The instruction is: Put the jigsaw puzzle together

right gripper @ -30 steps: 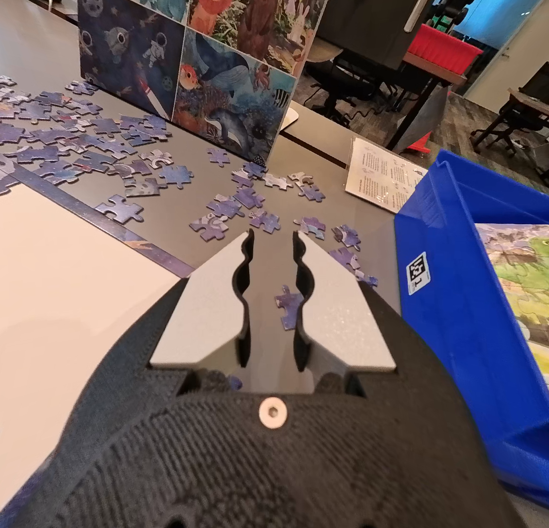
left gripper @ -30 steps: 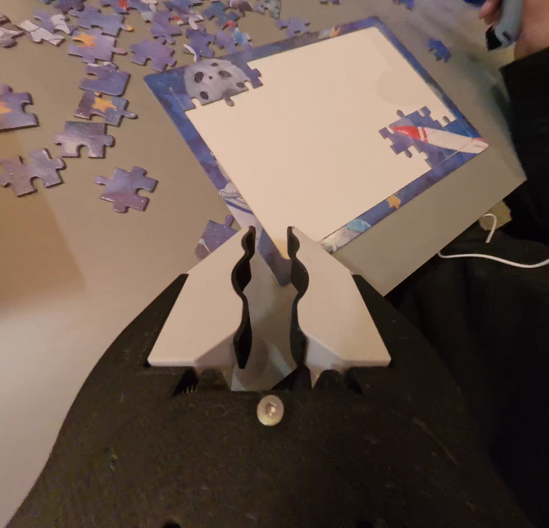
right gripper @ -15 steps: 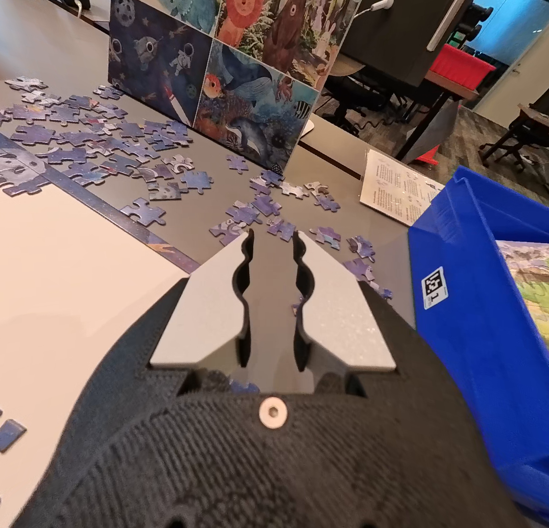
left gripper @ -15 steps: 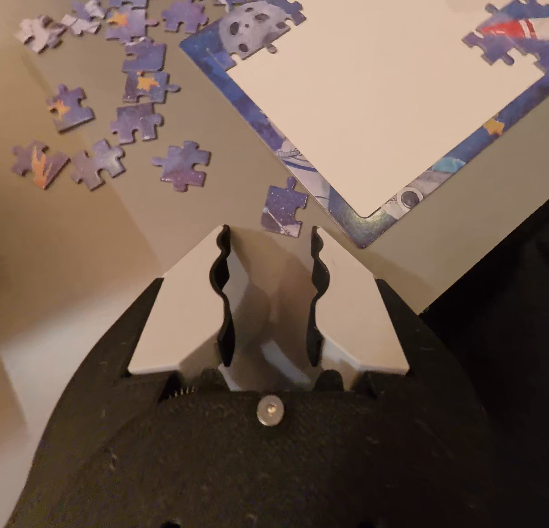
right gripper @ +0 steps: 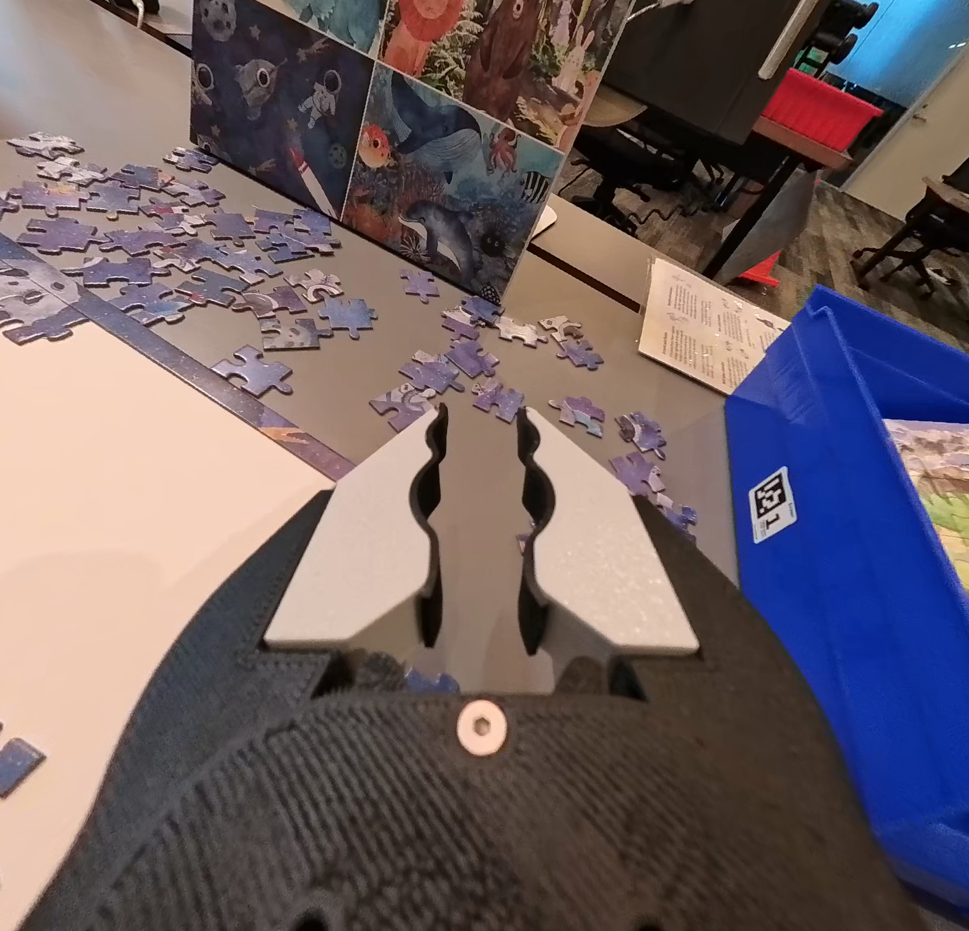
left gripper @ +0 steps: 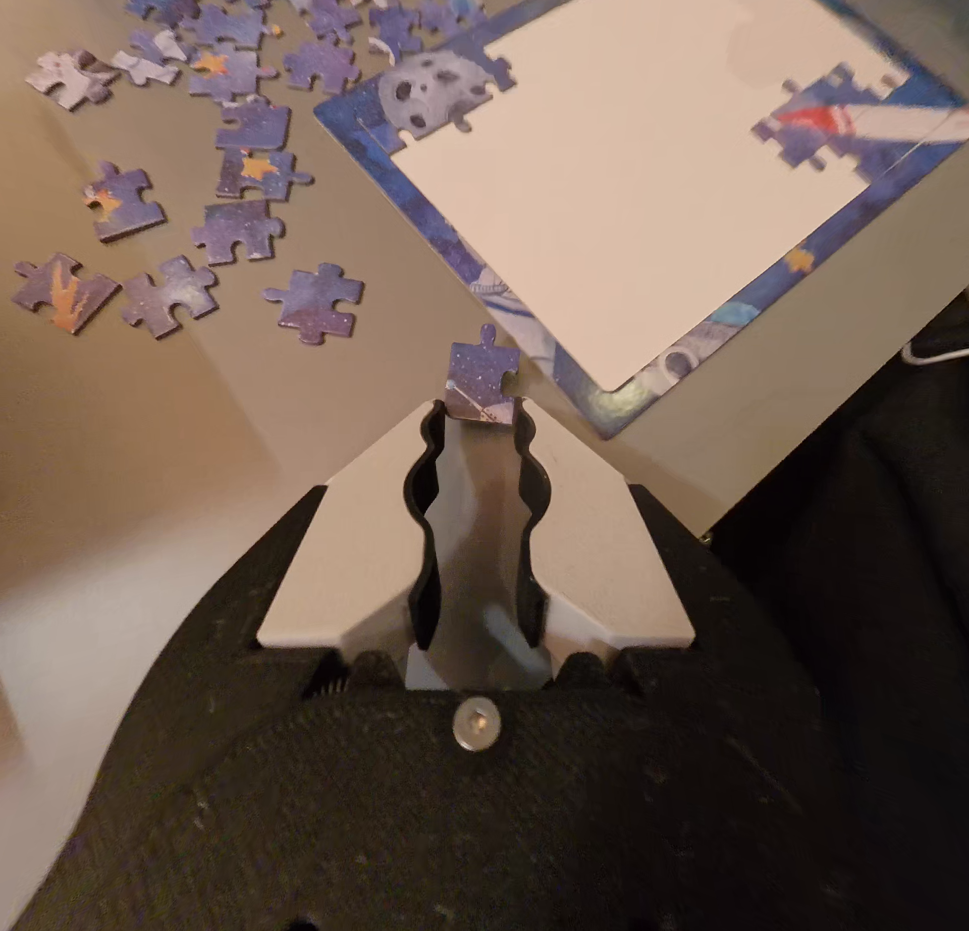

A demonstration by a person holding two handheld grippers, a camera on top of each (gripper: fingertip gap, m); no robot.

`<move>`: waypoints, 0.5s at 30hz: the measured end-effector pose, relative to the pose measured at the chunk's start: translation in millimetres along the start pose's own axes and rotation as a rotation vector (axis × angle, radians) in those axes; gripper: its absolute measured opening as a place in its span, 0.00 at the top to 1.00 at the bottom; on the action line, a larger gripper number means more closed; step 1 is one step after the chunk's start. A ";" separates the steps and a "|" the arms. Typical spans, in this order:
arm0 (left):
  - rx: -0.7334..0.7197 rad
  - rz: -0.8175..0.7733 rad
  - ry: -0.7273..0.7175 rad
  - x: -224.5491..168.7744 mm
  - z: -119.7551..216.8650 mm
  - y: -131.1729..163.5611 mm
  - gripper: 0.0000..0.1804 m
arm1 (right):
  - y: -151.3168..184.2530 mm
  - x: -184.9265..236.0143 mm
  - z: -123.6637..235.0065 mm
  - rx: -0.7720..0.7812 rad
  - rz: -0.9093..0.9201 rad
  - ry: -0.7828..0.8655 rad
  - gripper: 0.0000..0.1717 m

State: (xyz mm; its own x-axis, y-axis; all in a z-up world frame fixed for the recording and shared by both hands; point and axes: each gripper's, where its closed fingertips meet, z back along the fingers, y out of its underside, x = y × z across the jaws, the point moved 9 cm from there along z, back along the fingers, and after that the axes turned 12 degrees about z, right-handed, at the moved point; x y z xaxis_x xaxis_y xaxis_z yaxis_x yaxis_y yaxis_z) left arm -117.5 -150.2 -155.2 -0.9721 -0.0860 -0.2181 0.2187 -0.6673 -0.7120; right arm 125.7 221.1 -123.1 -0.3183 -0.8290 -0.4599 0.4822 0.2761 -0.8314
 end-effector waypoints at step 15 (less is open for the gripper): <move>-0.045 0.078 -0.034 -59.5 -27.5 -6.2 0.75 | -22.9 24.8 5.1 -0.019 -0.037 -0.023 0.83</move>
State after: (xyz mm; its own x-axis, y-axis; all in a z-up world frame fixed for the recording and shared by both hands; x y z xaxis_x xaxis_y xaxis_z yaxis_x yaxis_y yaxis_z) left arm -58.7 -120.6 -156.2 -0.9543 -0.1619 -0.2513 0.2963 -0.6241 -0.7230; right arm 110.9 191.8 -113.9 -0.3167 -0.8497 -0.4216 0.4548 0.2540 -0.8536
